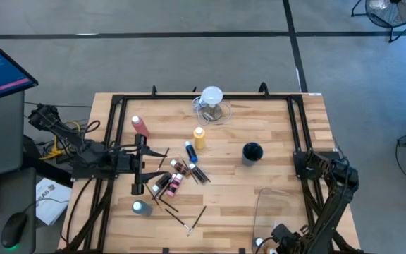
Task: Pick & Place Paint Supplies
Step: Put the right small brown paint bottle into the transparent bin, then put the small dark green paint bottle into the transparent bin
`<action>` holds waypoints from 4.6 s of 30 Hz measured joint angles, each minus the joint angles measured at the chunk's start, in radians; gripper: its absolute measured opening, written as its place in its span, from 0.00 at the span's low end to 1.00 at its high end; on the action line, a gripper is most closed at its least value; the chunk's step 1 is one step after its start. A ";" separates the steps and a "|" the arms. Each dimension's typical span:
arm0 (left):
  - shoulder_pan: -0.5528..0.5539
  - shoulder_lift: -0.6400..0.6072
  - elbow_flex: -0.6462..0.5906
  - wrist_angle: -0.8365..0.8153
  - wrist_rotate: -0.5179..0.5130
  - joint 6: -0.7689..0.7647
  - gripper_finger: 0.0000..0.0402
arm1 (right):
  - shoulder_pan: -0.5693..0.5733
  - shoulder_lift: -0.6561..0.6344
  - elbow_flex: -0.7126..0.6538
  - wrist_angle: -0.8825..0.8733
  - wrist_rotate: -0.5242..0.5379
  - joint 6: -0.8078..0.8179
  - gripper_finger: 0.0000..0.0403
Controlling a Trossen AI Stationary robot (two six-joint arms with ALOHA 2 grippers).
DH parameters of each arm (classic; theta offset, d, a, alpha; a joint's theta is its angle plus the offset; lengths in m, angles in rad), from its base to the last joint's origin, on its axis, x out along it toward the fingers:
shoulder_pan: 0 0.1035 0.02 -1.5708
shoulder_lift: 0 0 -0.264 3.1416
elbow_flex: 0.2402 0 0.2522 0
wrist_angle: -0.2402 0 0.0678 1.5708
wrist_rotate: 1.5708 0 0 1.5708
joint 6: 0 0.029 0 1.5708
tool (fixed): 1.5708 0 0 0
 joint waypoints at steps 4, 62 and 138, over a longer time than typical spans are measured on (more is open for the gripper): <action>0.000 0.000 0.000 0.004 0.000 0.000 0.52 | 0.004 0.000 -0.039 0.043 0.000 -0.011 0.32; 0.000 0.000 0.000 0.006 -0.002 0.007 0.52 | -0.032 -0.043 -0.062 0.012 -0.026 -0.169 0.56; -0.096 0.167 -0.001 0.121 0.173 -0.179 0.52 | -0.527 -0.249 -0.122 0.779 0.650 -2.204 0.56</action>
